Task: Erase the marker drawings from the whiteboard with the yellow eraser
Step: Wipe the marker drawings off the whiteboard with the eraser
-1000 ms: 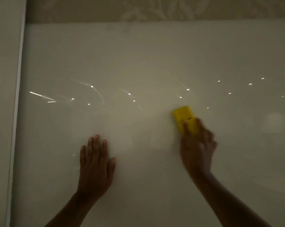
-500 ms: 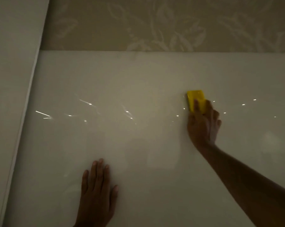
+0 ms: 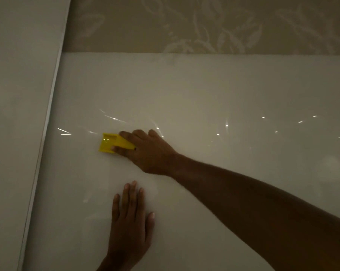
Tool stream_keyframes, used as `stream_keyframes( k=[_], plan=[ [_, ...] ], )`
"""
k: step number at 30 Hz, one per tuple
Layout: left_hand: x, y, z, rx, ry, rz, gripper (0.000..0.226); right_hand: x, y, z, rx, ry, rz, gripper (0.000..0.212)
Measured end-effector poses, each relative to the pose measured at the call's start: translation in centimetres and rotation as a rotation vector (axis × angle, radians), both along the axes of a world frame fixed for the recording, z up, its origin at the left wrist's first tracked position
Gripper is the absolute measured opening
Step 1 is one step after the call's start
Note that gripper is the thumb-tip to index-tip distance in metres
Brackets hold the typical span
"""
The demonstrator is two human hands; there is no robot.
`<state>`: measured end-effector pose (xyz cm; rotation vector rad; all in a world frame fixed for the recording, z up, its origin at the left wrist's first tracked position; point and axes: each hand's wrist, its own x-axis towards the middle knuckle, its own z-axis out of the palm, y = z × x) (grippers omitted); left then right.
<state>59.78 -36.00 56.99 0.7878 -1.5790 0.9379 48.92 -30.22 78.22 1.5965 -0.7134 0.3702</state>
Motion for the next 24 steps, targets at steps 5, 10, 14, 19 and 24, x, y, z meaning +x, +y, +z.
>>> stream_keyframes(
  k=[5, 10, 14, 19, 24],
  plan=[
    [0.0, 0.0, 0.4, -0.037, 0.019, -0.019, 0.067, -4.0, 2.7, 4.7, -0.121, -0.473, 0.063, 0.052],
    [0.1, 0.1, 0.1, -0.012, 0.047, -0.026, 0.069, -15.4, 5.0, 2.3, -0.35, -0.918, -0.033, 0.059],
    [-0.8, 0.4, 0.3, -0.014, 0.073, -0.004, 0.067, -19.0, 6.0, -4.2, -0.423, -1.018, -0.002, 0.058],
    [-2.7, 1.3, 1.9, -0.03, 0.033, -0.024, 0.063, -16.9, 6.2, -16.5, -0.153, -0.45, -0.048, 0.055],
    [-5.0, 2.1, 3.1, -0.018, -0.047, -0.059, 0.059, -21.1, 8.0, -18.4, -0.018, -0.276, -0.079, 0.051]
  ],
)
